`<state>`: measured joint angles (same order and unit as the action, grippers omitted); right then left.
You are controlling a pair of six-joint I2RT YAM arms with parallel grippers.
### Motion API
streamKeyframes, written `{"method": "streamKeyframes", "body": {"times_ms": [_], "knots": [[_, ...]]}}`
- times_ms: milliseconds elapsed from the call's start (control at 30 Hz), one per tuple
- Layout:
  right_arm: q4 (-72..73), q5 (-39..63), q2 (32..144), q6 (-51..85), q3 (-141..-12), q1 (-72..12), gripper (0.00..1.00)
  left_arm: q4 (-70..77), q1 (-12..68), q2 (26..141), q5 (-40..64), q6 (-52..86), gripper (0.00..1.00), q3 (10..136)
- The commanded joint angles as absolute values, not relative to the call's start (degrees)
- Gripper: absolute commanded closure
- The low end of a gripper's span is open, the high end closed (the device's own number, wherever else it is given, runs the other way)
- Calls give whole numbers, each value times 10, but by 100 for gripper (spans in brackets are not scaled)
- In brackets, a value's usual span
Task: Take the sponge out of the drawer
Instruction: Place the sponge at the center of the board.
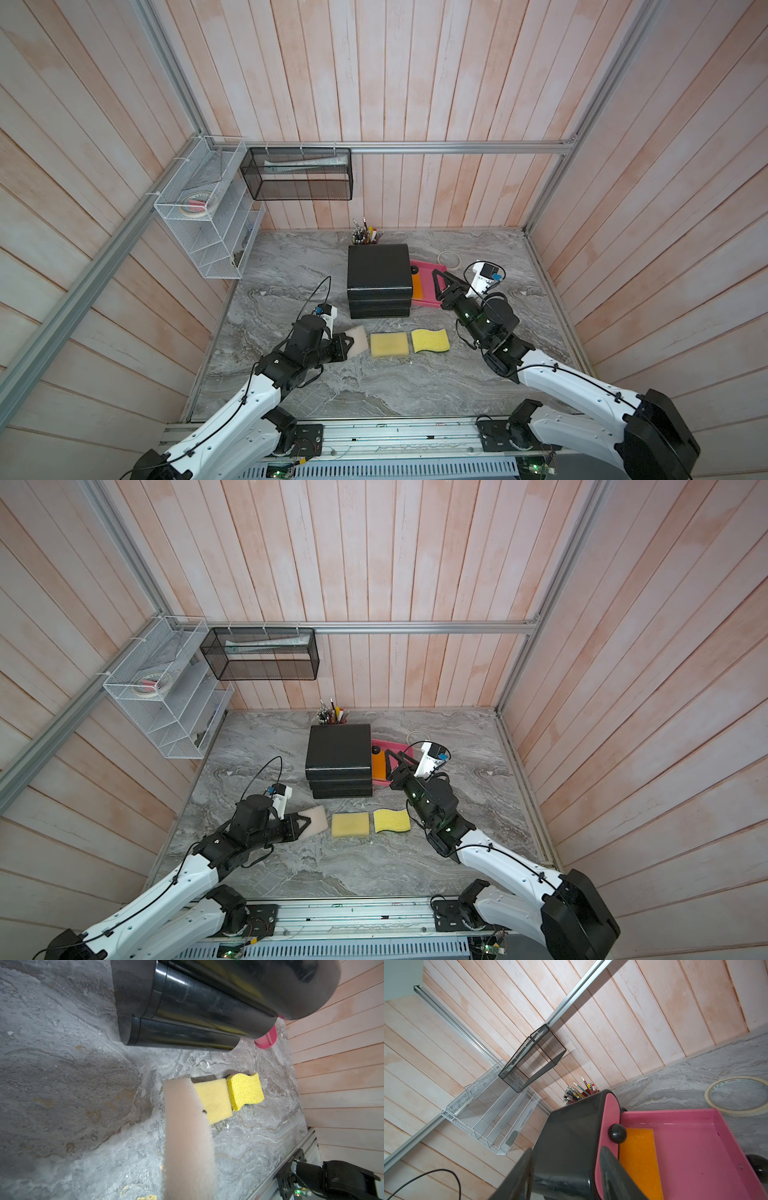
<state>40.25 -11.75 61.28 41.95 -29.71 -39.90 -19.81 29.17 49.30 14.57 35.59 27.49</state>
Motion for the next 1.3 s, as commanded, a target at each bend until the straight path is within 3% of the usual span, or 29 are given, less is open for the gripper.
{"method": "streamKeyframes", "body": {"times_ms": [0,700,1000,1267], "knots": [[439,-118,603,427,-275,-392,48,-243,294,513,138,337,94,310],[500,-72,628,450,-236,-344,48,-288,296,649,174,304,91,368],[511,-62,628,457,-226,-333,48,-323,292,696,82,299,90,386],[511,-63,629,461,-223,-332,48,-318,292,742,26,272,80,398]]}}
